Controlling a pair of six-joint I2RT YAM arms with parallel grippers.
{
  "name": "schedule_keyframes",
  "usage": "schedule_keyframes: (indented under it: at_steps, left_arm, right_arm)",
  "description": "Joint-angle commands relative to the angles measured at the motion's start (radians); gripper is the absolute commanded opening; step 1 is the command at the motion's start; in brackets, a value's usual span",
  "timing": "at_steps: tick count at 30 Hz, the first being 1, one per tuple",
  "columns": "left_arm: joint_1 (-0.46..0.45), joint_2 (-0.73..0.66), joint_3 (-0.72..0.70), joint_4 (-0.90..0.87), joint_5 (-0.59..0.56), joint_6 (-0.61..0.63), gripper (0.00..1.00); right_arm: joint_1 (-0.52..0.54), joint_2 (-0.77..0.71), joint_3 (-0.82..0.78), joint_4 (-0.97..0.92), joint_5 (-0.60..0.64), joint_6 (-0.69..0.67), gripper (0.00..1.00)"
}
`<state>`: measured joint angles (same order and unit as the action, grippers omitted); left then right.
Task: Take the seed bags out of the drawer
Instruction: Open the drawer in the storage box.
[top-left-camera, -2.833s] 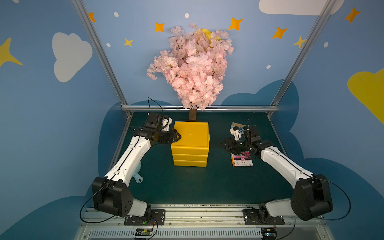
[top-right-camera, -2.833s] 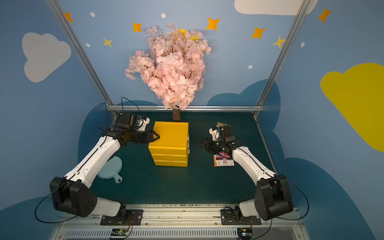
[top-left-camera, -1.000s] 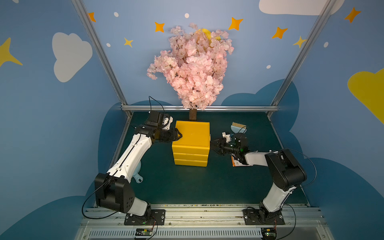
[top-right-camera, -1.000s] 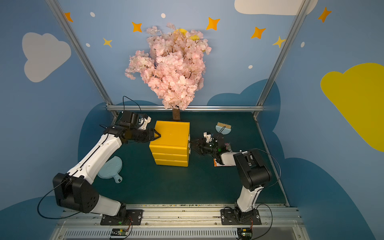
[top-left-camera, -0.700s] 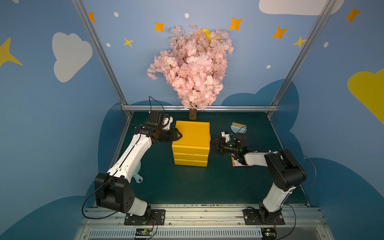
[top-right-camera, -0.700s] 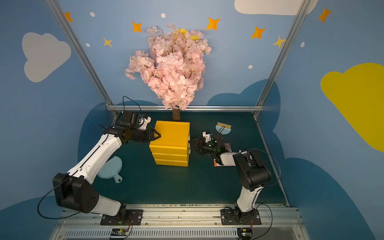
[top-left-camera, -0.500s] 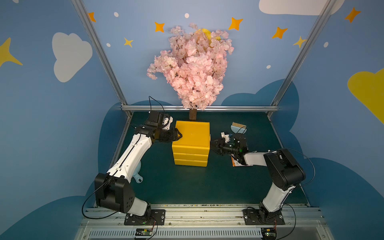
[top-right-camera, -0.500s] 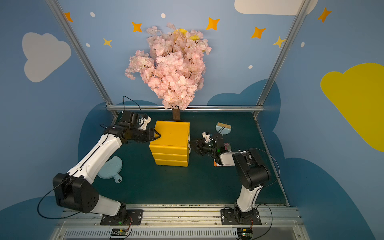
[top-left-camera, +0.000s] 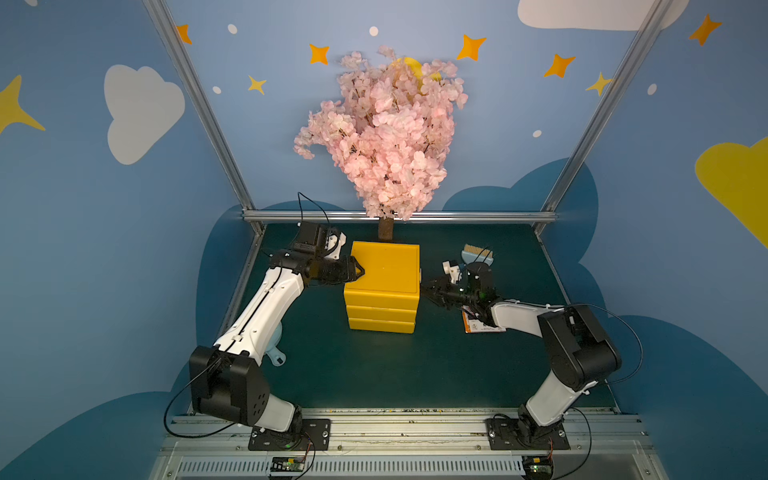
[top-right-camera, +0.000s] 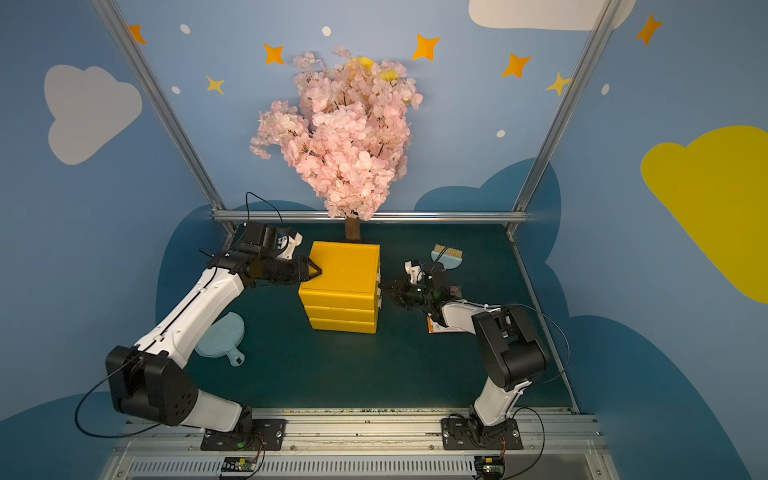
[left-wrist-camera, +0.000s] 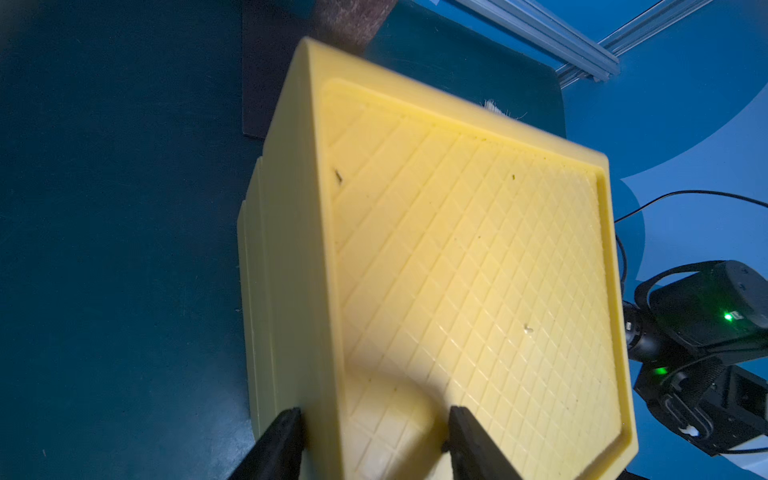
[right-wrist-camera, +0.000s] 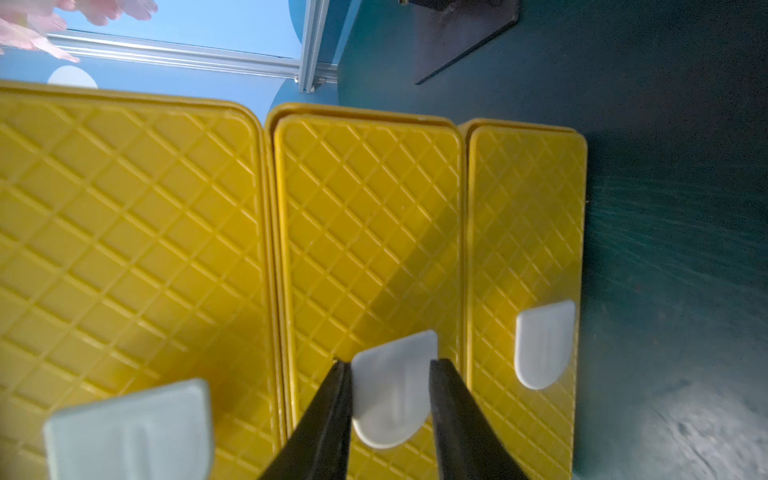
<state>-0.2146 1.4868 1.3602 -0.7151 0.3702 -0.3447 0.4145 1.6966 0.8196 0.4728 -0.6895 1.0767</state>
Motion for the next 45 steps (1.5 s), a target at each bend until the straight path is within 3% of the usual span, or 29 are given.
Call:
schedule_keyframes:
  at_steps: [1,12,35,40,43,45]
  left_arm:
    - [-0.018,0.039,-0.004,-0.049,0.034,0.010,0.57]
    - [-0.019,0.044,-0.007,-0.042,0.038,0.008,0.57]
    - [-0.019,0.041,-0.015,-0.041,0.033,0.006,0.57]
    - [-0.019,0.039,-0.017,-0.041,0.030,0.007,0.57]
    - [-0.018,0.040,-0.018,-0.041,0.029,0.006,0.57]
    - [-0.018,0.043,-0.018,-0.040,0.031,0.004,0.57]
  right_arm:
    - [0.005,-0.046,0.037,-0.262,0.054,-0.124,0.29]
    - [-0.004,-0.101,0.161,-0.560,0.124,-0.297,0.00]
    - [-0.199,-0.189,0.156,-0.719,0.069,-0.411,0.00]
    - [-0.198,-0.202,0.161,-0.715,0.041,-0.424,0.00]
    - [-0.168,-0.223,0.182,-0.748,0.058,-0.452,0.15]
    - [-0.143,-0.225,0.208,-0.781,0.076,-0.471,0.19]
